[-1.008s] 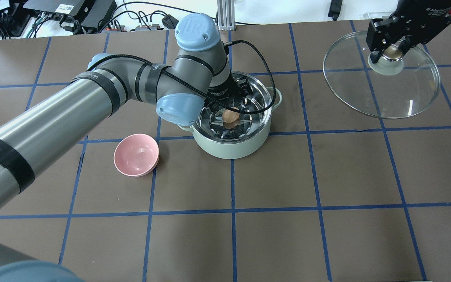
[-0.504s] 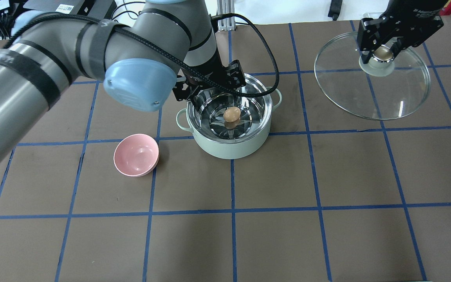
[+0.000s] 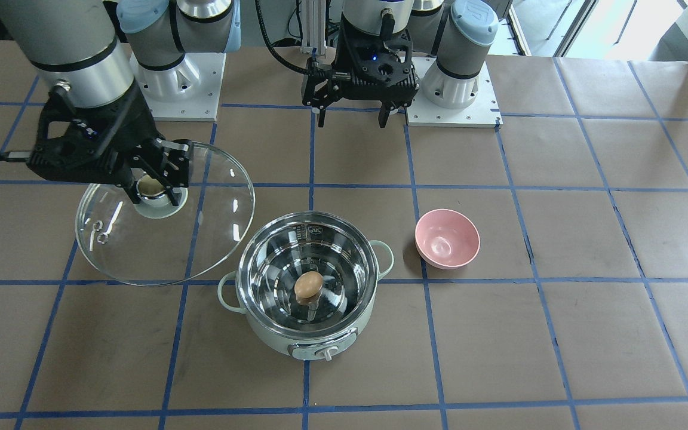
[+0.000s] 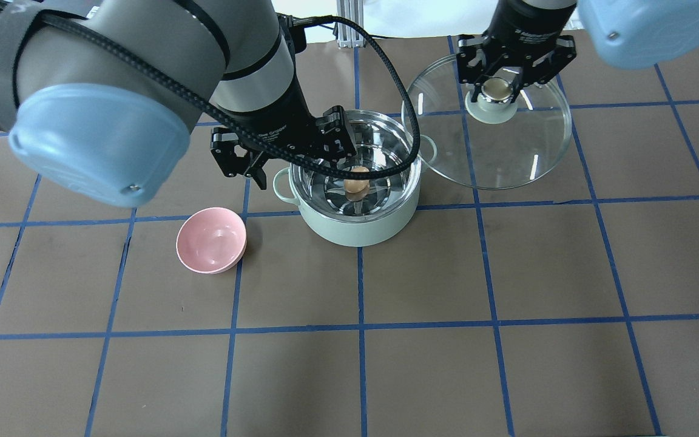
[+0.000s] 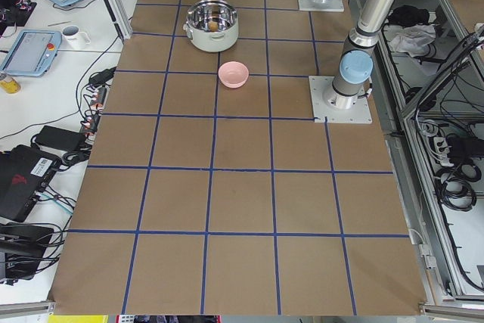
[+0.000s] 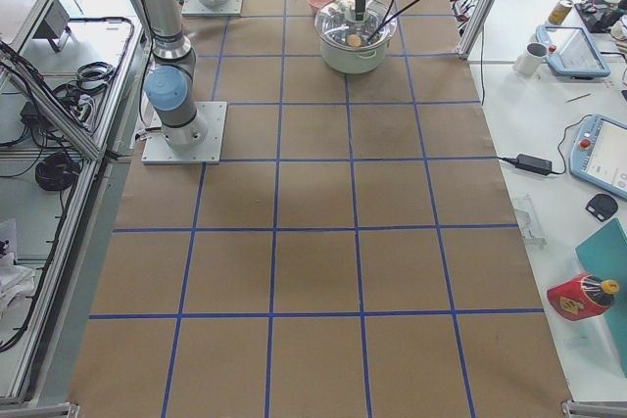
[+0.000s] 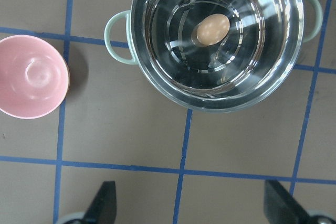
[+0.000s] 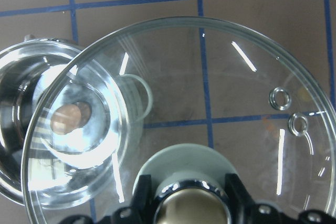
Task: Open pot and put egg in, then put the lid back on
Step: 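Open the left gripper to release the egg into the pot and raise it, then move the glass lid over the pot with the right gripper while the left withdraws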
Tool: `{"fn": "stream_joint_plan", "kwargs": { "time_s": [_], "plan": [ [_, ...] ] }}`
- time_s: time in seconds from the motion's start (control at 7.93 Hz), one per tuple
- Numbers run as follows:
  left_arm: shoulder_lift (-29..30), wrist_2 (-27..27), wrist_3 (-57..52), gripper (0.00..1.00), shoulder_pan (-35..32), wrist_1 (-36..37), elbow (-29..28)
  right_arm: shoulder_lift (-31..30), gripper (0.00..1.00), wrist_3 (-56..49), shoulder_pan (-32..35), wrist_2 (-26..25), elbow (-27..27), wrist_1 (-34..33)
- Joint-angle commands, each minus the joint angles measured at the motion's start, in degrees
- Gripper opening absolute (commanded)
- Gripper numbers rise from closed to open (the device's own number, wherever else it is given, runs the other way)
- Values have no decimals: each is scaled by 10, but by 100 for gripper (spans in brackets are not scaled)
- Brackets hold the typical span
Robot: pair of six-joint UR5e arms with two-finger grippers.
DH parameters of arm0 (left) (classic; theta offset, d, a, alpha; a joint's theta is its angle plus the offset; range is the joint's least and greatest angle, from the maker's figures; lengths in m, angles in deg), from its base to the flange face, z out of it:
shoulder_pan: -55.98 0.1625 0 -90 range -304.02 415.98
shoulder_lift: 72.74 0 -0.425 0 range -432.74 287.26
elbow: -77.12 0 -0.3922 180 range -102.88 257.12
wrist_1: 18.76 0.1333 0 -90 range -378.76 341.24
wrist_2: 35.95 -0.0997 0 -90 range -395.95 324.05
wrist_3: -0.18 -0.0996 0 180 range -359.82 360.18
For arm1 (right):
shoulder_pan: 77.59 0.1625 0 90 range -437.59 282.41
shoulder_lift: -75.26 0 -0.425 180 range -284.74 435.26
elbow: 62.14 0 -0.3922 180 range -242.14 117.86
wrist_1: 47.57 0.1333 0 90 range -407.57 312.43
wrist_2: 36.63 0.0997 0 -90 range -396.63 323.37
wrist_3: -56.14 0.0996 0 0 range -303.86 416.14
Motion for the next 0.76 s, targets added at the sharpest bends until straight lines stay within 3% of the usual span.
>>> {"fn": "stream_joint_plan", "kwargs": {
  "time_s": [0.0,0.13,0.63],
  "plan": [
    [-20,-20,-90,100,45,-15,-6,50,0,135,91,-3,1,-69],
    [-20,-41,-148,100,86,-14,-9,69,0,163,112,-3,3,-74],
    [-20,-37,-290,100,186,-11,-10,121,0,225,157,-5,5,-118]
  ]
}}
